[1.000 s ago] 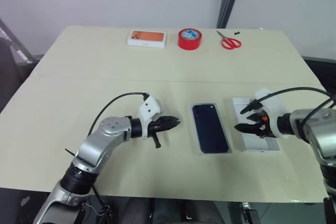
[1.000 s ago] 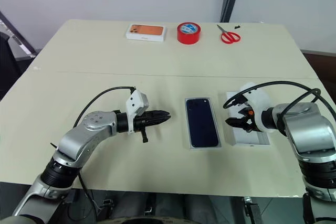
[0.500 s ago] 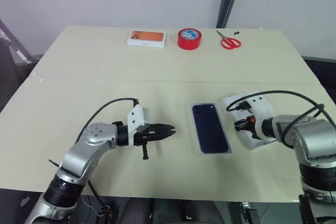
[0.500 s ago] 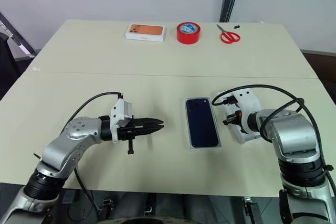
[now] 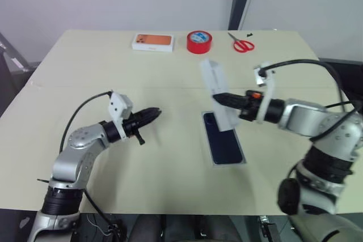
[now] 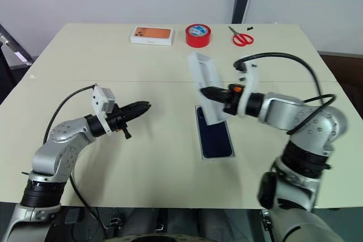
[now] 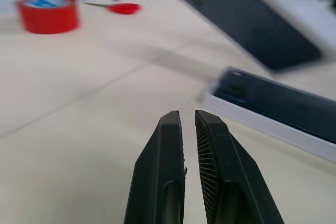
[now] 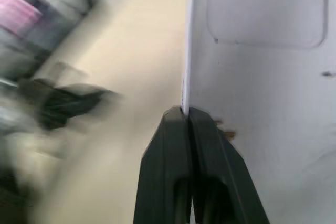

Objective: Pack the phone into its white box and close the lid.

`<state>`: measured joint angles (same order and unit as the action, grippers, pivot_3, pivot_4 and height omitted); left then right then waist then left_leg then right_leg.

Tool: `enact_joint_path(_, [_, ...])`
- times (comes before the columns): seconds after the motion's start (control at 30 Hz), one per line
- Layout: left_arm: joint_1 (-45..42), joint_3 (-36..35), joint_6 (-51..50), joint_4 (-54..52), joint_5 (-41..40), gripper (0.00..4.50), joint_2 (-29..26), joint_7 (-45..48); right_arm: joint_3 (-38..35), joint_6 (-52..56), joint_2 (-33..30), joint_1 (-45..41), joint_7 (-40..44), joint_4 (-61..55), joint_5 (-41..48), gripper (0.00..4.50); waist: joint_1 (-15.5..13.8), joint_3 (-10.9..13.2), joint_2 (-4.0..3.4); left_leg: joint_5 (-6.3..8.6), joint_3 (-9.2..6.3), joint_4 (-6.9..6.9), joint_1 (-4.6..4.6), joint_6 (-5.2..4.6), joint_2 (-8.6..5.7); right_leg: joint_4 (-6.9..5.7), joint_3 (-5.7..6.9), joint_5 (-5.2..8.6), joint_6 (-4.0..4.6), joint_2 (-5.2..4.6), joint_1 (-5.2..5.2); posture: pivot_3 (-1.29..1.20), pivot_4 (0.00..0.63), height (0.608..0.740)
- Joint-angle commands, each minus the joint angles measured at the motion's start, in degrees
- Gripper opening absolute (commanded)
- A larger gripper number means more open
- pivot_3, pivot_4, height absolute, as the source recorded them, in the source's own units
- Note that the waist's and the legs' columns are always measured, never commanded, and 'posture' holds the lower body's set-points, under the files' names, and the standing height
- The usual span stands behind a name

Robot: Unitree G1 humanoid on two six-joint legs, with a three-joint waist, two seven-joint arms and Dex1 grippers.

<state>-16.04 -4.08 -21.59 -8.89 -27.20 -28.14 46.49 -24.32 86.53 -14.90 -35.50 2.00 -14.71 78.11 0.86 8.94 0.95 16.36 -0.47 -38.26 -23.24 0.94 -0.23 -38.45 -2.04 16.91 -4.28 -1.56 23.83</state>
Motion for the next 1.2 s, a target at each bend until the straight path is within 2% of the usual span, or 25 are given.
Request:
enact_joint_path(0.03, [-0.87, -1.01, 1.73, -0.51, 0.32, 0.47, -0.36, -0.25, 13.27, -18.78, -0.78, 7.45, -26.86, -2.07, 33.91, 0.03, -0.04, 0.00, 0.01, 0.00, -0.01, 0.00, -0.06, 0.00, 0.00, 0.04, 0.03, 0.00, 0.00, -0.05, 0.03, 0.00, 0.150, 0.733])
enact_joint_path(0.17, [-0.64, 1.45, 1.75, -1.81, 1.41, 0.47, -0.20, 0.07, 19.96, -28.32, 4.29, 16.00, -40.48, -7.53, 34.89, 0.03, 0.37, 0.00, 0.01, 0.00, 0.07, -0.04, -0.18, -0.02, -0.07, 0.24, -0.01, -0.06, -0.12, -0.11, 0.05, 0.00, 0.150, 0.733])
enact_joint_path(0.27, [-0.68, 4.57, 1.26, -2.91, 2.31, 0.47, 0.63, 0.34, 21.55, -31.07, 3.41, 18.49, -45.65, -9.15, 34.89, 0.03, 0.35, 0.00, 0.01, 0.00, 0.10, -0.08, -0.12, -0.03, -0.07, 0.20, -0.08, -0.10, -0.19, -0.10, 0.02, 0.00, 0.150, 0.733])
enact_joint_path(0.37, [-1.01, 8.91, 0.58, -3.85, 3.88, 0.47, 1.73, 0.45, 20.36, -31.22, 0.52, 16.70, -46.21, -8.35, 34.89, 0.92, 0.29, 0.00, 0.01, 0.00, 0.10, -0.08, -0.06, -0.03, -0.07, 0.21, -0.09, -0.10, -0.19, -0.07, -0.04, 0.00, 0.150, 0.733])
enact_joint_path(0.53, [-1.43, 15.64, -0.59, -4.49, 6.14, 0.47, 3.10, 1.39, 19.66, -24.57, -16.77, 7.50, -37.54, -3.92, 34.89, 3.45, 0.20, 0.03, -0.03, 0.00, 0.15, -0.07, -0.08, -0.03, -0.06, 0.23, -0.13, -0.10, -0.19, -0.04, -0.01, 0.00, 0.150, 0.733])
enact_joint_path(0.6, [-2.26, 18.45, -0.30, -3.91, 7.58, 0.47, 4.24, 1.58, 20.24, -21.33, -25.31, 2.61, -33.43, -2.43, 32.87, 3.45, 0.14, 0.06, -0.10, 0.01, 0.13, -0.06, -0.07, -0.04, -0.04, 0.24, -0.11, -0.10, -0.18, -0.01, -0.01, 0.00, 0.150, 0.733])
enact_joint_path(0.67, [-3.32, 20.58, 0.06, -3.16, 8.89, 0.47, 5.65, 1.43, 20.32, -19.65, -30.61, -0.38, -28.28, -0.97, 28.13, 3.45, -0.02, 0.06, -0.09, 0.01, 0.11, -0.03, -0.09, -0.04, -0.04, 0.24, -0.11, -0.10, -0.18, 0.01, 0.01, 0.00, 0.150, 0.733])
enact_joint_path(0.87, [-6.51, 23.98, -0.73, -1.31, 10.86, 0.47, 10.75, -0.20, 26.12, -19.42, -40.33, -0.53, -8.96, -3.13, 1.57, 3.45, -0.19, 0.05, -0.08, 0.03, 0.13, -0.04, -0.10, -0.08, -0.04, 0.35, -0.12, -0.10, -0.18, 0.01, -0.05, 0.00, 0.150, 0.733])
enact_joint_path(0.93, [-6.95, 23.06, -1.46, -1.38, 10.44, 0.47, 11.91, -1.23, 28.97, -21.28, -42.65, 0.55, -2.67, -4.81, -6.63, 2.94, -0.14, 0.05, -0.08, 0.04, 0.14, -0.04, -0.10, -0.09, -0.04, 0.35, -0.13, -0.10, -0.18, 0.00, -0.03, 0.00, 0.150, 0.733])
enact_joint_path(1.0, [-7.11, 20.95, -2.49, -1.97, 9.38, 0.47, 12.58, -2.59, 31.01, -23.48, -44.53, 1.72, 3.46, -6.21, -13.37, 2.15, -0.11, 0.05, -0.08, 0.04, 0.13, -0.04, -0.10, -0.09, -0.03, 0.34, -0.13, -0.10, -0.19, 0.01, -0.02, 0.00, 0.150, 0.733])
enact_joint_path(1.13, [-6.72, 14.53, -7.46, -5.34, 5.46, 0.47, 11.57, -5.23, 35.22, -29.41, -48.81, 4.22, 13.91, -8.26, -27.25, 0.06, -0.08, 0.05, -0.08, 0.04, 0.13, -0.04, -0.08, -0.09, -0.02, 0.32, -0.13, -0.10, -0.19, 0.03, -0.01, 0.00, 0.150, 0.733])
enact_joint_path(1.2, [-6.12, 12.28, -10.48, -6.73, 4.70, 0.47, 9.11, -5.63, 37.30, -32.79, -50.80, 5.49, 18.28, -9.03, -33.80, 0.06, -0.11, 0.05, -0.08, 0.04, 0.12, -0.04, -0.08, -0.09, -0.01, 0.32, -0.13, -0.10, -0.19, 0.02, -0.01, 0.00, 0.150, 0.733])
